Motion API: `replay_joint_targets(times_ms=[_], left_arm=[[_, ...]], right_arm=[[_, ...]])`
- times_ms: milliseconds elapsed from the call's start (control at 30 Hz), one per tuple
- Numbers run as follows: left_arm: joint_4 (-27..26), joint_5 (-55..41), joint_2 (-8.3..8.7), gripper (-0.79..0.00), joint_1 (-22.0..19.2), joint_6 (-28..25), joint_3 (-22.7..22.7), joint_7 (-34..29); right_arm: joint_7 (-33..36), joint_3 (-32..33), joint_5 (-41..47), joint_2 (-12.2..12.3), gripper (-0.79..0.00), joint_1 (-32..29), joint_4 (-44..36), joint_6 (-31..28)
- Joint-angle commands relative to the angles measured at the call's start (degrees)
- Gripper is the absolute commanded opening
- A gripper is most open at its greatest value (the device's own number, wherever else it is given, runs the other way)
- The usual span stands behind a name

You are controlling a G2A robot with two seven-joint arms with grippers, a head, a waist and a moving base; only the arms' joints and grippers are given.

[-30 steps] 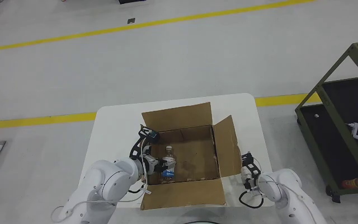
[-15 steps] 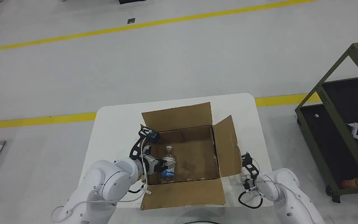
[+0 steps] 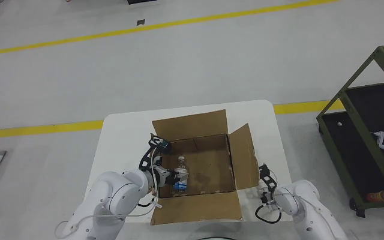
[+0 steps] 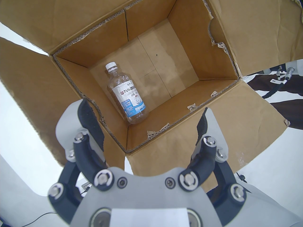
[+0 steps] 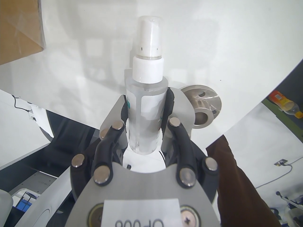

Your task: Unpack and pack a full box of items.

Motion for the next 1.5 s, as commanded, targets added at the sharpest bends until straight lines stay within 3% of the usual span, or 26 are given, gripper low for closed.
replay_joint_targets(times_ms=[0,167,500,700,900,1033,1467], left_arm=[[0.0,0.0,0.0,0.0,0.0,0.0,0.0,0.0],[0.0,0.0,0.0,0.0,0.0,0.0,0.0,0.0],[-0.02,0.41,0.03,0.0,0.27,-0.26,-0.09,1.11],[-6.14,5.88,0.61,0.0,1.95,-0.76,-3.13,4.0],[-10.65,8.1,1.21,0.0,4.8,0.52,-9.35,5.39],[-11.84,8.59,1.44,0.0,6.45,2.77,-13.19,4.67],[-11.98,8.24,1.44,0.0,6.58,3.0,-13.42,4.51]], right_arm=[[0.01,0.82,0.89,0.1,-0.785,-0.24,-0.91,-0.26],[-0.4,5.43,5.74,0.52,-0.785,-1.43,-4.31,-0.69],[-5.39,21.69,21.35,1.64,-0.785,-7.14,-18.39,-3.86],[-8.0,26.78,27.05,2.0,-0.785,-9.5,-24.98,-6.52],[-8.49,26.59,31.23,2.33,-0.785,-9.26,-27.91,-8.5],[-8.06,22.98,30.23,2.57,-0.785,-8.01,-30.53,-8.95],[-8.48,4.15,21.7,2.51,-0.785,1.23,-29.37,-6.41]])
